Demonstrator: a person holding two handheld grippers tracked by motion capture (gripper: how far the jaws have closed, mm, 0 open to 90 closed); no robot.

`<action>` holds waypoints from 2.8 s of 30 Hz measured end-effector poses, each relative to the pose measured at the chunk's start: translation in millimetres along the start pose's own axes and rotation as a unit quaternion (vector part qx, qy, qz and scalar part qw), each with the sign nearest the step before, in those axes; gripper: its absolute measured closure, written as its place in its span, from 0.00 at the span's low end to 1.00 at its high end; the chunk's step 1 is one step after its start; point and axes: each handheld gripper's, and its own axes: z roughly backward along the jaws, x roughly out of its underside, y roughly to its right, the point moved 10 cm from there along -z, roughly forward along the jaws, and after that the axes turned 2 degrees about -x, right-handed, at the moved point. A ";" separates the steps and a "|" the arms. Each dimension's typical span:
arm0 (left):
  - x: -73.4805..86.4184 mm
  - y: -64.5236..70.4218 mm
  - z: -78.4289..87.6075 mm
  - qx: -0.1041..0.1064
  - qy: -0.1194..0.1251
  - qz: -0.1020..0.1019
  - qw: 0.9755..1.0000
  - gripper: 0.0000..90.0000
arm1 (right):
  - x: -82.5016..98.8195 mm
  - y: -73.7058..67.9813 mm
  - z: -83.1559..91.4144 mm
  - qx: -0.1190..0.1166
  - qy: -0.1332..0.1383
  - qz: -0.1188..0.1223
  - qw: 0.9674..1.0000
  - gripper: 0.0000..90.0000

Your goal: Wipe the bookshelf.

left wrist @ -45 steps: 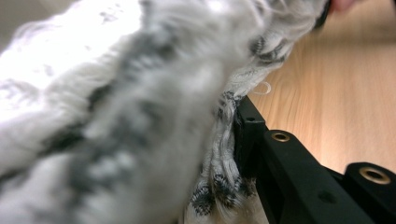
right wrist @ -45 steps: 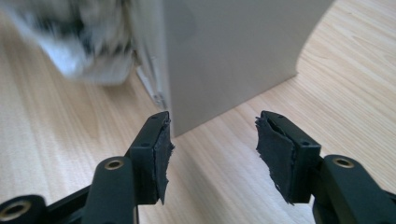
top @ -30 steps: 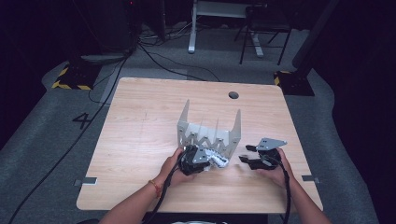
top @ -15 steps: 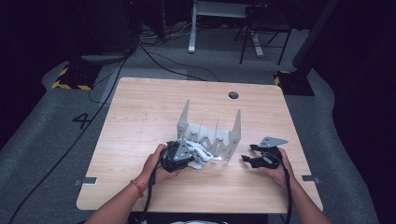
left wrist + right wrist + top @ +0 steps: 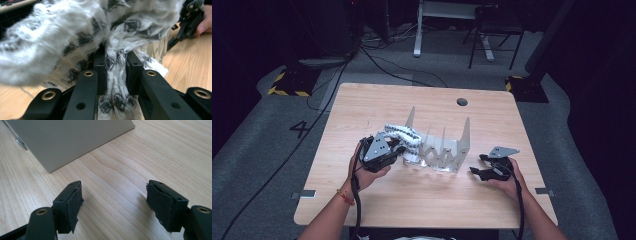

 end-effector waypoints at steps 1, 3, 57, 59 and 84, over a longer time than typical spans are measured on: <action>4.2 0.5 -2.5 -0.001 -0.009 -0.002 1.000 0.85 | 0.0 0.0 0.0 0.000 0.000 0.000 1.000 0.32; 13.9 2.2 -8.0 0.007 -0.022 0.000 1.000 0.85 | -0.1 -0.1 -0.1 0.000 0.000 0.000 1.000 0.32; 49.6 72.2 -83.9 0.092 -0.109 -0.009 0.990 0.85 | -1.2 -2.3 -1.5 0.003 -0.001 0.005 1.000 0.30; 32.6 77.4 -81.7 0.100 -0.088 -0.012 0.991 0.85 | -1.1 -2.2 -1.4 0.003 -0.001 0.004 1.000 0.30; 9.3 103.0 -114.7 0.120 -0.089 -0.056 0.987 0.85 | -0.7 -2.3 -1.1 0.003 -0.002 0.001 1.000 0.30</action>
